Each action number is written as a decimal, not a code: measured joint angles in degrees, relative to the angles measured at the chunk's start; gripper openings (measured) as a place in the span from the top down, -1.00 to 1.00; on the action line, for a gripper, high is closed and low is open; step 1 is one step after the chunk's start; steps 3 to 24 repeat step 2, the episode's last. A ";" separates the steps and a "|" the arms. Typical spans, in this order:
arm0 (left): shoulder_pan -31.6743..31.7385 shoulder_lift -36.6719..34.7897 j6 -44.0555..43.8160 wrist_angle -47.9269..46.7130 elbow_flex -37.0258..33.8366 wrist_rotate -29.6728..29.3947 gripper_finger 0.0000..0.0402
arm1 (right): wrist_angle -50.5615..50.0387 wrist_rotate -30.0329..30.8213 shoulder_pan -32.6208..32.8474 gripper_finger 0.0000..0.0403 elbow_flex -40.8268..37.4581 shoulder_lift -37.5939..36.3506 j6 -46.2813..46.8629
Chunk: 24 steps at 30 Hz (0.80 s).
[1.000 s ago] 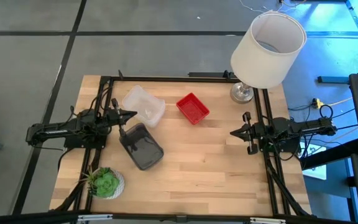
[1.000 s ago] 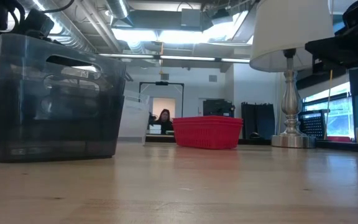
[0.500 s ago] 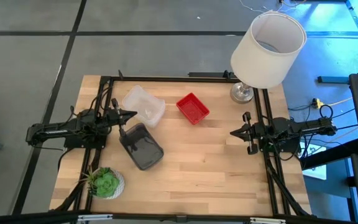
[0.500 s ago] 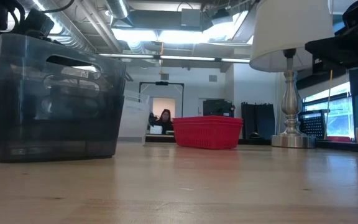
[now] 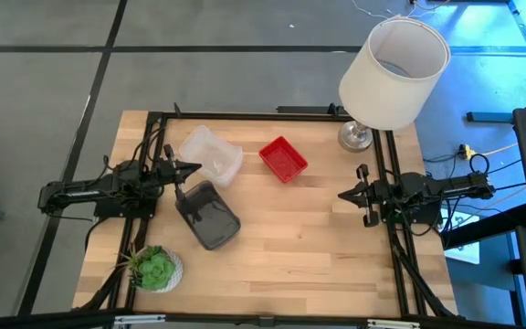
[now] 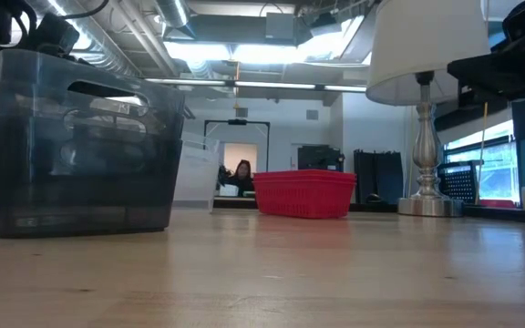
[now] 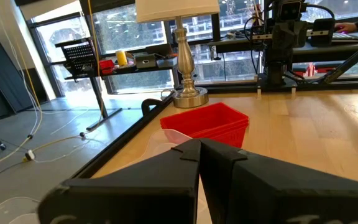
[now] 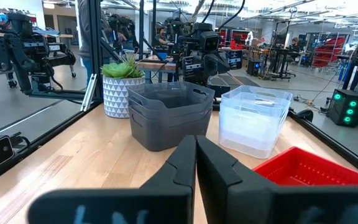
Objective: Stack baskets by color
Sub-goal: Return to Home Position
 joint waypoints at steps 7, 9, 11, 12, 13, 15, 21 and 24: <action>0.00 0.00 0.00 0.02 0.00 0.01 1.00 | 0.00 0.00 0.02 0.93 0.00 0.00 0.02; 0.00 0.00 0.00 0.02 0.00 0.01 1.00 | 0.00 0.00 0.02 0.93 0.00 0.00 0.02; 0.00 0.00 0.00 0.02 0.00 0.01 1.00 | 0.00 0.00 0.02 0.93 0.00 0.00 0.02; 0.00 0.00 0.00 0.02 0.00 0.01 1.00 | 0.00 0.00 0.02 0.93 0.00 0.00 0.02; 0.00 0.00 0.00 0.02 0.00 0.01 1.00 | 0.00 0.00 0.02 0.93 0.00 0.00 0.02; 0.00 0.00 0.00 0.02 0.00 0.01 1.00 | 0.00 0.00 0.02 0.93 0.00 0.00 0.02; 0.00 0.00 0.00 0.02 0.00 0.01 1.00 | 0.00 0.00 0.02 0.93 0.00 0.00 0.02; 0.00 0.00 0.00 0.02 0.00 0.01 1.00 | 0.00 0.00 0.02 0.93 0.00 0.00 0.02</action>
